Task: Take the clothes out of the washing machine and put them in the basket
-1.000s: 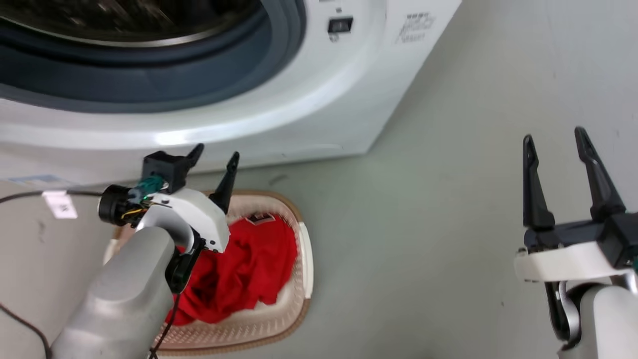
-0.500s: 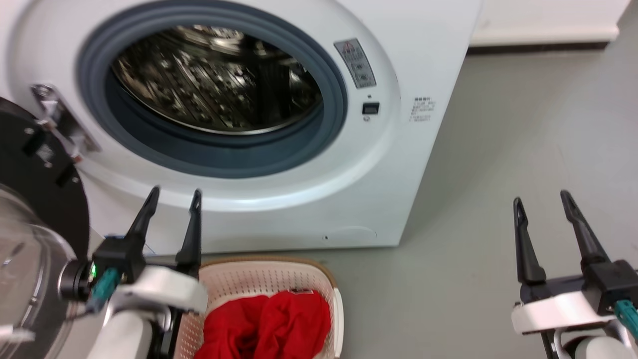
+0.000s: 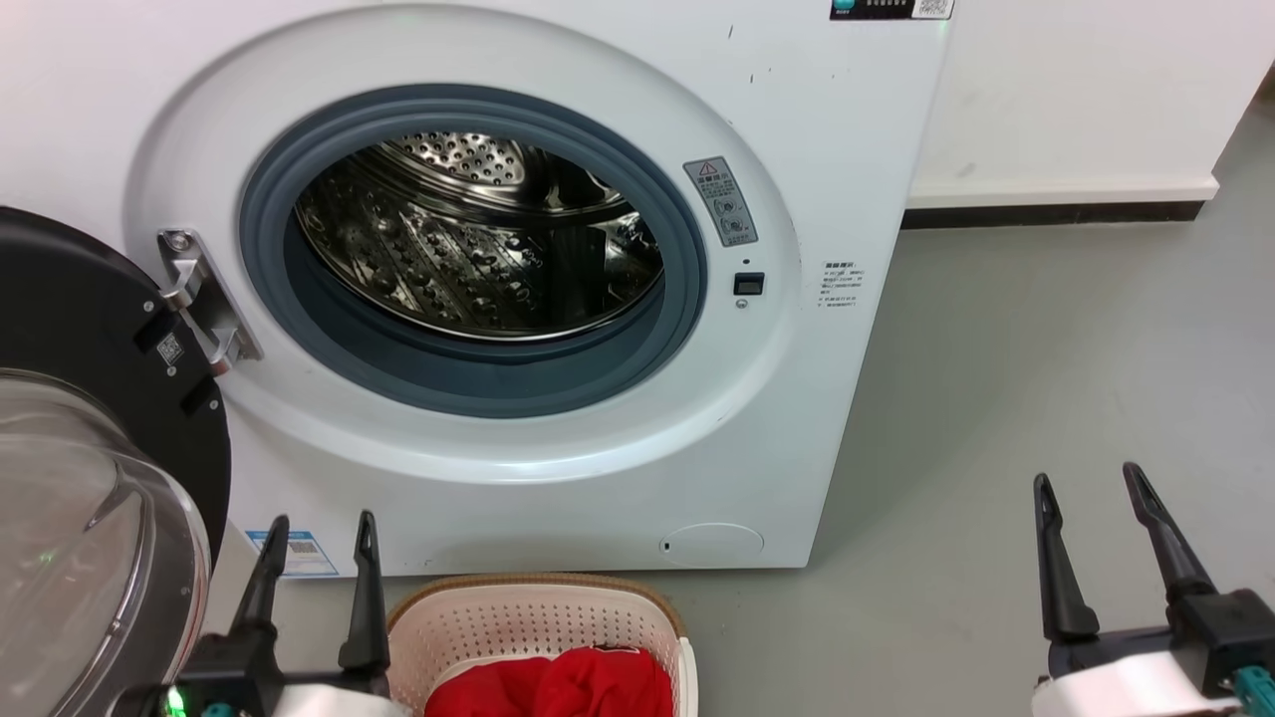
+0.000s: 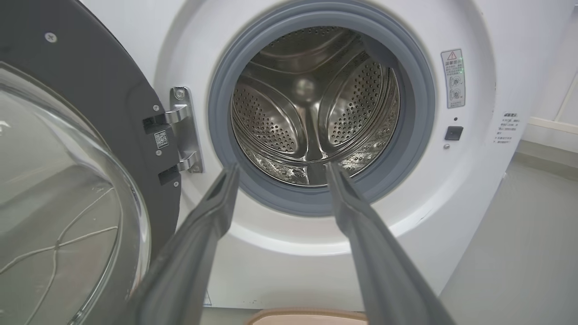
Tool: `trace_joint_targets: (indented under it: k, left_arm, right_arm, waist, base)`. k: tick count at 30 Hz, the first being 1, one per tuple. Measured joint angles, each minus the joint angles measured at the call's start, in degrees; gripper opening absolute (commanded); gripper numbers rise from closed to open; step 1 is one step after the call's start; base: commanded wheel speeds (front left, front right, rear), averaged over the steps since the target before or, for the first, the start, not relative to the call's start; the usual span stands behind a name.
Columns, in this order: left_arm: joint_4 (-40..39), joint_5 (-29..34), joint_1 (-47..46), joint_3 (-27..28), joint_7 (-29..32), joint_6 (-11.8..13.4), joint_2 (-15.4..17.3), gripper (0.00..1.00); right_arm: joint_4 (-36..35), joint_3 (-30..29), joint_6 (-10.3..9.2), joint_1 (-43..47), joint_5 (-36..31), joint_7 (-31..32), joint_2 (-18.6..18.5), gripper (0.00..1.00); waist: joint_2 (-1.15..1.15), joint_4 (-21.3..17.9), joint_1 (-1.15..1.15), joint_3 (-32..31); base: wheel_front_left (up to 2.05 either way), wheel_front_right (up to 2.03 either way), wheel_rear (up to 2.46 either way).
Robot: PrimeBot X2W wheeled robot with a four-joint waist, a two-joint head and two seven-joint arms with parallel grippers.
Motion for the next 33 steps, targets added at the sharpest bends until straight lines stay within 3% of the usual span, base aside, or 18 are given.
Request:
trace_joint_targets:
  k: [13, 31, 32, 33]
  left_arm:
    - [-0.5, 4.2, 2.5, 3.4, 0.0, -1.9, -3.8, 1.00]
    - [0.0, 4.9, 2.5, 3.7, 0.0, -2.9, -4.7, 1.00]
    - [0.1, 4.6, 2.5, 3.6, 0.0, -3.0, -4.7, 0.00]
    - [0.3, 4.5, 2.5, 3.6, 0.0, -3.2, -4.7, 0.00]
  right_arm:
    - [0.5, 0.4, 0.00, 1.7, 1.0, 0.0, 0.0, 1.00]
    - [0.3, 0.4, -0.01, 1.7, 0.9, 0.0, 0.0, 1.00]
    - [0.3, 0.4, 0.00, 1.7, 0.9, 0.0, 0.0, 0.00]
    - [0.5, 0.4, 0.00, 1.7, 0.9, 0.0, 0.0, 0.00]
  waist:
    - [0.00, -0.3, 0.01, -1.4]
    - [0.00, -0.6, 0.01, -0.7]
    - [0.00, -0.6, 0.01, -0.6]
    - [0.00, -0.6, 0.01, -0.6]
  base:
    - [0.00, 0.00, 0.00]
    - [0.00, 0.00, 0.00]
    - [0.00, 0.00, 0.00]
    - [0.00, 0.00, 0.00]
